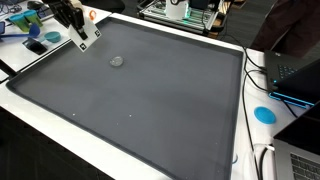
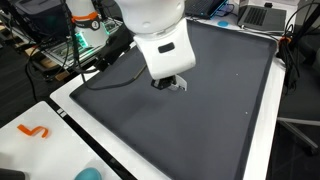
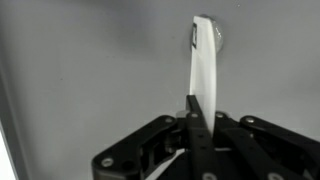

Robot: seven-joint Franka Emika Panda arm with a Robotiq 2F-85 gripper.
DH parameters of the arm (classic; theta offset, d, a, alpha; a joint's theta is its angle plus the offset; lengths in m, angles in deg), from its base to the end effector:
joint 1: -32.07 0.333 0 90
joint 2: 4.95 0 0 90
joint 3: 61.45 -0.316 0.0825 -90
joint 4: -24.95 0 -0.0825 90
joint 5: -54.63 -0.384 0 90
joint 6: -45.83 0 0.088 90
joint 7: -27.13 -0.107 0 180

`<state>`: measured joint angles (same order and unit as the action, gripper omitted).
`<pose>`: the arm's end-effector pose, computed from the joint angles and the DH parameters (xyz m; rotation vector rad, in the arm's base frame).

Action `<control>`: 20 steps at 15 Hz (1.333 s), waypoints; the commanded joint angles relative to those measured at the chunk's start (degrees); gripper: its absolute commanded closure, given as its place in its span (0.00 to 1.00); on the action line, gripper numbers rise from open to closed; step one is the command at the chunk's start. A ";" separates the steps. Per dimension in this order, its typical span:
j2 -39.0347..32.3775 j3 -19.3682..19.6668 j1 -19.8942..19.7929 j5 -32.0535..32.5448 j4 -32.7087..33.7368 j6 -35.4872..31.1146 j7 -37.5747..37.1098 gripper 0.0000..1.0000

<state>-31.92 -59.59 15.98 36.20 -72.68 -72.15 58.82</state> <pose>0.6302 -0.1844 0.3128 -2.8561 -0.1061 -0.0089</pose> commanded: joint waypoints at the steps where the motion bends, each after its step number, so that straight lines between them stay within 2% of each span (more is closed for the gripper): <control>1: 2.69 -0.11 1.71 2.09 -3.28 -2.23 -3.08 0.99; 8: 6.66 -1.14 3.76 3.27 -6.91 -2.81 -1.59 0.99; 14: 11.16 -2.54 4.86 4.33 -9.60 -1.57 6.09 0.99; 20: 14.22 -2.97 8.14 9.78 -11.30 -1.62 11.08 0.99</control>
<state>-20.45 -62.50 22.66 42.72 -81.23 -73.76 67.84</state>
